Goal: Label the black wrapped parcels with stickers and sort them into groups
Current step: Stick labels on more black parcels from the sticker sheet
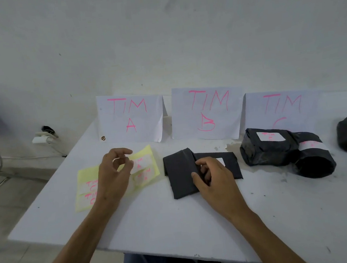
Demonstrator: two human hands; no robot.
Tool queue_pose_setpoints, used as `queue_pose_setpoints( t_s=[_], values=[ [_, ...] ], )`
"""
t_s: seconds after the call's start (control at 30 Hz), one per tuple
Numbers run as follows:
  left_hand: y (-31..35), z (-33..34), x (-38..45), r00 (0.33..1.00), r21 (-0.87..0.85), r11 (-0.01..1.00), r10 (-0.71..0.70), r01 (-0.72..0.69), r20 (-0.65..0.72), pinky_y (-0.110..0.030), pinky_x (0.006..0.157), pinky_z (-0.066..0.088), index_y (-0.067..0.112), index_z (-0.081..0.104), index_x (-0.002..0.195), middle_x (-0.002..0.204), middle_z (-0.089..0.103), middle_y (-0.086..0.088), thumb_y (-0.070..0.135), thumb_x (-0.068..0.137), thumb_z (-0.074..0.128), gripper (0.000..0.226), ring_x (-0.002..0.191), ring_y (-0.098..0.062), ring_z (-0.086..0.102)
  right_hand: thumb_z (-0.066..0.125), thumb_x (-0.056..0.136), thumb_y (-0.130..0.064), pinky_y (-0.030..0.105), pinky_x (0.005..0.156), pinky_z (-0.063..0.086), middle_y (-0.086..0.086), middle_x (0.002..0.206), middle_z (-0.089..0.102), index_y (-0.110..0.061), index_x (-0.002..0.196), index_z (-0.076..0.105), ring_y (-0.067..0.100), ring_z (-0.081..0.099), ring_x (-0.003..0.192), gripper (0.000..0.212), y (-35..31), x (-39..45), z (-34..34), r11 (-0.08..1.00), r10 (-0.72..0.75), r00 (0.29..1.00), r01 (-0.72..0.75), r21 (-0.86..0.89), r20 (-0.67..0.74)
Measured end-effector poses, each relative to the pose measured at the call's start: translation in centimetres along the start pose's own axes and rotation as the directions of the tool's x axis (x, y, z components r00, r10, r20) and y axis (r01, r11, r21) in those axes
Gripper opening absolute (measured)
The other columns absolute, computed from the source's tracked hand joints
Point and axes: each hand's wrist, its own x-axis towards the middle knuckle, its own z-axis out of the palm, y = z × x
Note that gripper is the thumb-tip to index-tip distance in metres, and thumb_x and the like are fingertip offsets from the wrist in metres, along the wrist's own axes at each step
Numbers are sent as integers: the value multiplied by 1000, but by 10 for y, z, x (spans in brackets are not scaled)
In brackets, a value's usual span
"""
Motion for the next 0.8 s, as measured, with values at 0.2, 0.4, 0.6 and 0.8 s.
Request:
queue_pose_setpoints(
  t_s=[0.2,0.4,0.6,0.8],
  values=[
    [15,17,-1,996,-15,1000,19,-17,82,-35,74,53,24,64,98,107,60,-3,-1,93,58,26,98,-18,64,67,96,-30,8,70,44,-18,89,46,-21,115,59,4,51,76,23,-4,1,-2,1000,5,999,-6,-5,-34],
    [34,36,-2,983,-152,987,-22,50,182,-28,65,45,17,67,97,89,58,1,-2,91,61,21,76,-13,57,67,96,-27,5,66,46,-11,100,52,-19,114,61,-7,55,89,21,-9,-1,-3,997,-75,986,76,5,-146],
    [40,54,-3,917,-283,932,-105,226,384,-39,82,57,11,70,101,97,59,-7,-1,91,66,16,85,-17,66,61,95,-42,3,80,41,-13,108,58,-25,120,59,-5,53,99,31,-11,13,-1,997,-37,985,47,55,-166],
    [32,64,-3,926,-207,950,-151,233,346,-39,76,55,18,71,96,97,63,-6,3,89,69,17,86,-23,68,70,94,-30,21,83,50,-8,93,68,-26,121,58,10,62,94,30,-16,29,2,999,-2,998,5,42,-62]
  ],
)
